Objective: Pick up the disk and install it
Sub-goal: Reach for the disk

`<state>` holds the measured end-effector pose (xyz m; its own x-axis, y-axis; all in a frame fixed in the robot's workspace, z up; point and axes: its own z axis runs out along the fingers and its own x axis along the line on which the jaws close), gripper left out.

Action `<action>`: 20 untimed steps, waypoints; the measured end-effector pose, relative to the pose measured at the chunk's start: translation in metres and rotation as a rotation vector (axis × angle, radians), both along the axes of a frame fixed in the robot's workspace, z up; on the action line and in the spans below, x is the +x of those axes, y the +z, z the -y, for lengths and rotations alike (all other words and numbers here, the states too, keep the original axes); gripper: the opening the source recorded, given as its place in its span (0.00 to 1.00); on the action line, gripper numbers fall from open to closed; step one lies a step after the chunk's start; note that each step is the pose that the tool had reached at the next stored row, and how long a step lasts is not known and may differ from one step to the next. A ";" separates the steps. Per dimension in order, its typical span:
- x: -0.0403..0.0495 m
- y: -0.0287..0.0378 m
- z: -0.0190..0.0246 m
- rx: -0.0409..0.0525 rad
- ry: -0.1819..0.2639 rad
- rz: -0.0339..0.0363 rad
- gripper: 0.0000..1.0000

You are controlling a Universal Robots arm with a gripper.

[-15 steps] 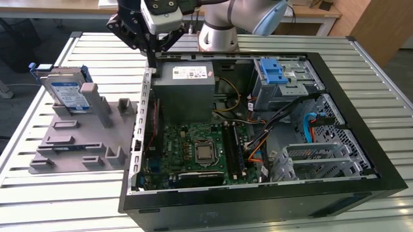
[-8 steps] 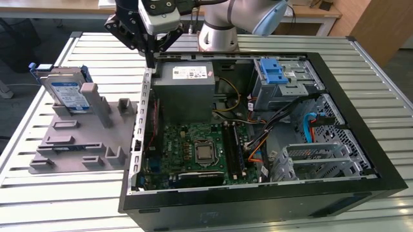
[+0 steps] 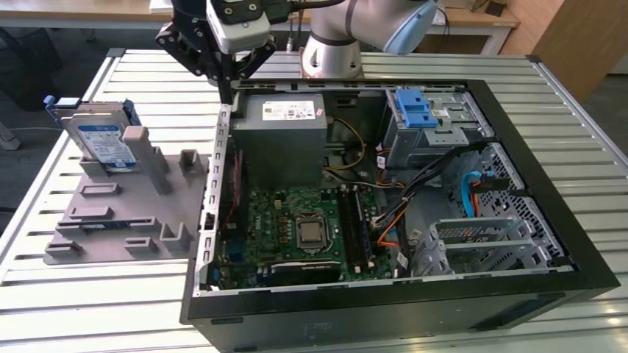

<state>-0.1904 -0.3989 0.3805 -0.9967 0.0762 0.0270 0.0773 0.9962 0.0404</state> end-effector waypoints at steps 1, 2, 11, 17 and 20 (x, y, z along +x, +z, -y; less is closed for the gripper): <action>-0.0004 -0.0001 0.0000 0.0000 0.000 -0.0003 0.11; -0.0009 -0.0002 0.0000 0.0000 0.000 -0.0006 0.11; -0.0066 -0.0009 0.0000 0.0000 0.000 -0.0018 0.11; -0.0186 -0.0011 -0.0027 0.0000 0.000 -0.0017 0.11; -0.0237 -0.0011 -0.0039 0.0000 0.000 -0.0012 0.11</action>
